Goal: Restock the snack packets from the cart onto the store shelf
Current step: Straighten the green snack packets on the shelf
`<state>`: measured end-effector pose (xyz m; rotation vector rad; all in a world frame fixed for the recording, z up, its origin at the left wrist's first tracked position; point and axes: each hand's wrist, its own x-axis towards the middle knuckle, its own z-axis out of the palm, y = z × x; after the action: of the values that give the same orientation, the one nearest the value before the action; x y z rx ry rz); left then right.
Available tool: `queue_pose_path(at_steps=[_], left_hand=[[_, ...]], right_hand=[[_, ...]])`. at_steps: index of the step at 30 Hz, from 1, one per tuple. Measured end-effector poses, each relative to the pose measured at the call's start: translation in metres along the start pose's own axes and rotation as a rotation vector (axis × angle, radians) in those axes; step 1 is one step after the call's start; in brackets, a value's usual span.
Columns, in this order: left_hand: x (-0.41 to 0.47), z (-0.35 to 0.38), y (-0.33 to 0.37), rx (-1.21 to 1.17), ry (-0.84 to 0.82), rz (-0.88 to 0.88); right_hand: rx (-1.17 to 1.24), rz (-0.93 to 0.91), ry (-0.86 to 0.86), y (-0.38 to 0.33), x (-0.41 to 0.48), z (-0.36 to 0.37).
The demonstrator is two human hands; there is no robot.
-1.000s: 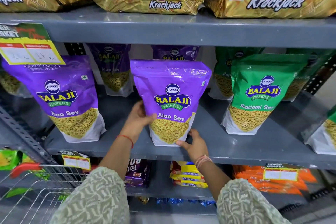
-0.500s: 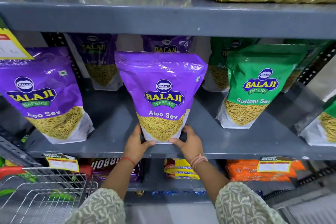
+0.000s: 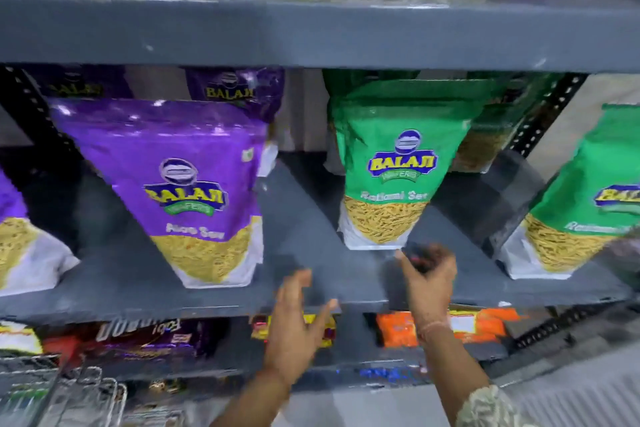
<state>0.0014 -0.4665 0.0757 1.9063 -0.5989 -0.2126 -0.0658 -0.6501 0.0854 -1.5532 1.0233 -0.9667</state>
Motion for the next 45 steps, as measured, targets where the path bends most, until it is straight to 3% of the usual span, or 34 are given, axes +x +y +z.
queue_pose_path(at_steps=[3,6,8,18,26,30,32,37,41,45], left_hand=[[0.068,0.041,0.029,-0.173,-0.092,-0.107],[0.119,0.061,0.034,-0.227,-0.226,-0.13],[0.125,0.067,0.031,-0.191,-0.228,-0.195],[0.073,0.062,0.025,-0.213,-0.203,-0.202],[0.063,0.058,0.033,-0.155,-0.191,-0.199],[0.066,0.05,0.037,-0.115,-0.299,-0.208],[0.068,0.04,0.053,-0.25,-0.327,-0.196],[0.093,-0.001,0.114,-0.73,-0.147,0.088],[0.113,-0.014,0.147,-0.851,0.08,0.101],[0.115,-0.019,0.158,-0.851,0.131,0.12]], right_hand=[[0.126,0.029,-0.296,-0.007,0.052,-0.011],[0.036,0.01,-0.604,-0.005,0.089,-0.009],[-0.09,0.049,-0.726,-0.002,0.096,-0.008],[-0.339,0.029,-0.677,0.012,0.055,-0.032],[-0.326,0.049,-0.651,0.002,0.04,-0.039],[-0.328,0.061,-0.638,0.0,0.039,-0.039],[-0.322,0.072,-0.633,-0.001,0.038,-0.039],[-0.314,0.056,-0.623,0.003,0.039,-0.037],[-0.34,0.053,-0.616,0.007,0.036,-0.038],[-0.364,0.011,-0.613,0.008,0.034,-0.038]])
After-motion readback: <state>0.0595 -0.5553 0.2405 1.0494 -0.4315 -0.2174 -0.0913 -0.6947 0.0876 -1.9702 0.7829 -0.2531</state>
